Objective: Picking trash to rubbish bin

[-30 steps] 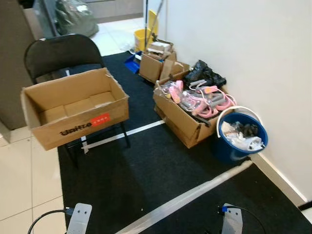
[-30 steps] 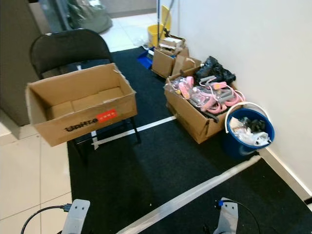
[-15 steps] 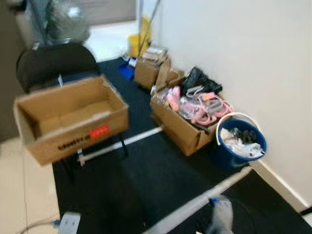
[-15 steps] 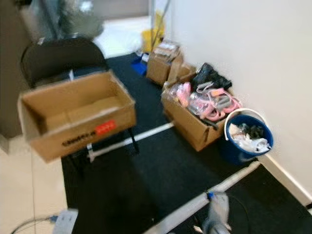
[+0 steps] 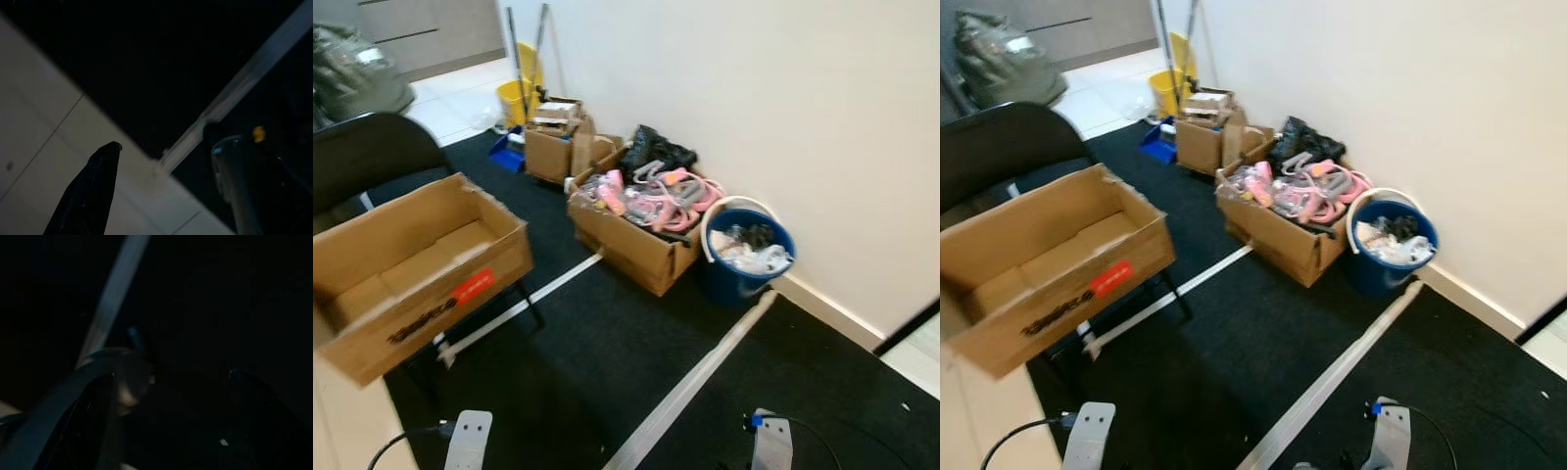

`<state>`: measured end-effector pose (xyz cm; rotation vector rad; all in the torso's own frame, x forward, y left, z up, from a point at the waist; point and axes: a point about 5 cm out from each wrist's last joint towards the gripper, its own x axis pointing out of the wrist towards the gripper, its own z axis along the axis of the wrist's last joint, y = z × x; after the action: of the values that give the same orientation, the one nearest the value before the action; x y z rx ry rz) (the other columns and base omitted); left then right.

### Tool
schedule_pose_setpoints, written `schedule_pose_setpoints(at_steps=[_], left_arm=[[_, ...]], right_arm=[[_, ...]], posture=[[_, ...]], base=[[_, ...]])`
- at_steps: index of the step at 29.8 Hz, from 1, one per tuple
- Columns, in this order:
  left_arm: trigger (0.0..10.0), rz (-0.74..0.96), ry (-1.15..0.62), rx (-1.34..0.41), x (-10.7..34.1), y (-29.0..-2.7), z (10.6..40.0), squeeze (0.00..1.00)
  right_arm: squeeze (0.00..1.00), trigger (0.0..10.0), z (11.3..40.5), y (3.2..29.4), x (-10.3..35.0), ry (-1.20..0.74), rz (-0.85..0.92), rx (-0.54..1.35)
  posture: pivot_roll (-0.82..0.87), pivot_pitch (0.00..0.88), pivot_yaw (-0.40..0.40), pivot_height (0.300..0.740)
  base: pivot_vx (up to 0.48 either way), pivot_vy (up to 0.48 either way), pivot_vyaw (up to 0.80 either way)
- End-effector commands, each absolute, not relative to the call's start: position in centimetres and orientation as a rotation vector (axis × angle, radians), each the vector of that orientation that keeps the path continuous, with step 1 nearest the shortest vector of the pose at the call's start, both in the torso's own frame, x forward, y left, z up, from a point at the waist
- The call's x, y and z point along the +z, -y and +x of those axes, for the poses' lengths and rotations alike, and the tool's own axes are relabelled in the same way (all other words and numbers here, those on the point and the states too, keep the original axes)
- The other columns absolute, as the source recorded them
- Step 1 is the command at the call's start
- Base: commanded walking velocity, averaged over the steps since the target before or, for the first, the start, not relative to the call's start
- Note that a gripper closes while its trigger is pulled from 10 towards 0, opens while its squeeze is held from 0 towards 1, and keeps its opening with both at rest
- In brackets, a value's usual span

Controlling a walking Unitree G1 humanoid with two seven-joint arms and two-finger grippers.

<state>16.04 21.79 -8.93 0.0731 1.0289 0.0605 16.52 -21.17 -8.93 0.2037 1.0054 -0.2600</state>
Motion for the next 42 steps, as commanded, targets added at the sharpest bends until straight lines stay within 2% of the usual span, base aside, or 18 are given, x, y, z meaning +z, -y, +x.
schedule_pose_setpoints(at_steps=[1, 42], left_arm=[[10.0, 0.046, -1.042, 0.061, -9.05, -21.87, 15.72, 0.00], [10.0, 0.019, -1.052, 0.037, -9.25, -21.34, 15.46, 0.00]], right_arm=[[0.00, 10.0, 16.41, 20.95, -9.02, -1.013, 0.207, -0.255], [0.00, 10.0, 16.27, 21.15, -9.05, -1.017, 0.209, -0.264]], posture=[[0.01, 0.062, 0.032, 0.740], [0.01, 0.058, 0.029, 0.740]], base=[[0.000, 0.000, -0.78], [0.000, 0.000, -0.78]])
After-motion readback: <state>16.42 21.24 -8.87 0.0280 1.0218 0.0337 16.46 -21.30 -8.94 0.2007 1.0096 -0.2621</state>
